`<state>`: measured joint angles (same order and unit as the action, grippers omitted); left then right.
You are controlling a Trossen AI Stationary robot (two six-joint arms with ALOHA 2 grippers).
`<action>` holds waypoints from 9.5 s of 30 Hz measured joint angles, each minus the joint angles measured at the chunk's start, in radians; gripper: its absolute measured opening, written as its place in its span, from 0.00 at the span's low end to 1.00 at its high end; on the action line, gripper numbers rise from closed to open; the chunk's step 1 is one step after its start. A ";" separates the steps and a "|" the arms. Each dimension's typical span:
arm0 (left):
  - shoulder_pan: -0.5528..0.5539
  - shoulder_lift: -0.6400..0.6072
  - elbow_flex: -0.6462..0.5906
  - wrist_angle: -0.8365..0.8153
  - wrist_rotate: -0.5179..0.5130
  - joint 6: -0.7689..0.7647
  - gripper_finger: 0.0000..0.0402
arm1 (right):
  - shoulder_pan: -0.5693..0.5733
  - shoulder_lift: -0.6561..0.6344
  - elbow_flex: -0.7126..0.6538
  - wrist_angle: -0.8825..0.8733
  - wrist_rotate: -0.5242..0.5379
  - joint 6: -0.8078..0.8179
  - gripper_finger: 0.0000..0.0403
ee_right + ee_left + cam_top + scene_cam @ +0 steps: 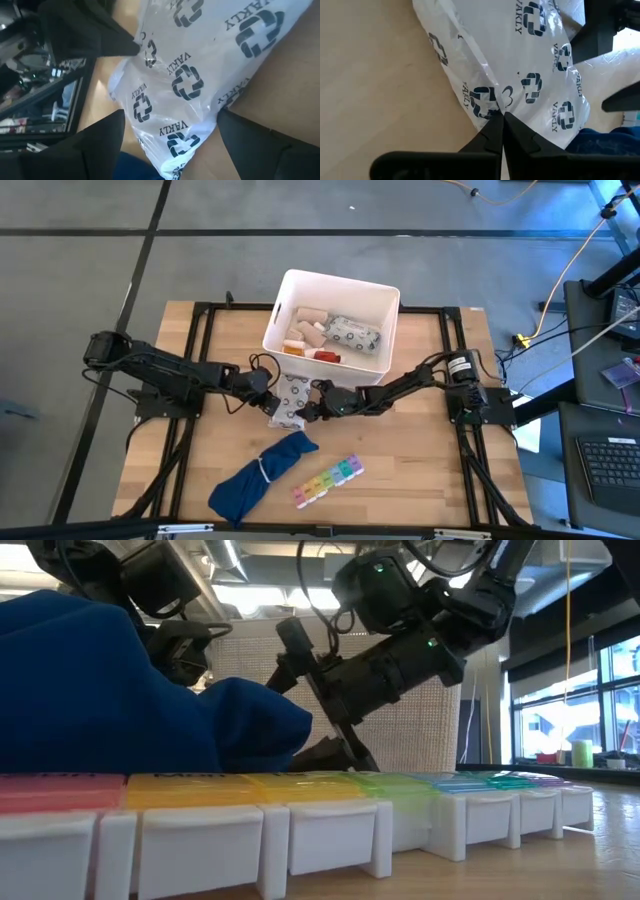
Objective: Pick & place medical supplies in basket/bin
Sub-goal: Put the white mailer bag into the white container, then put the medicine organizer into the white container
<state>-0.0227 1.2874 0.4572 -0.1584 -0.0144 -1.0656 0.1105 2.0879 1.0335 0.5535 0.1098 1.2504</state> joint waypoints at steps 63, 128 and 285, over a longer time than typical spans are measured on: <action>-0.003 -0.001 -0.006 0.023 -0.019 -0.140 0.02 | -0.015 0.007 0.029 0.026 -0.087 -0.138 0.32; -0.003 -1.027 0.021 0.069 -0.203 0.401 0.20 | -0.209 -0.214 1.278 -1.565 0.142 -1.480 0.30; -0.002 -1.003 0.020 -0.362 -0.455 0.442 0.20 | 0.241 -0.088 1.045 -1.830 -0.251 -1.361 0.60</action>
<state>-0.0246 0.2844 0.4774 -0.5205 -0.4698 -0.6233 0.3519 1.9995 2.0785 -1.2764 -0.1411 -0.1108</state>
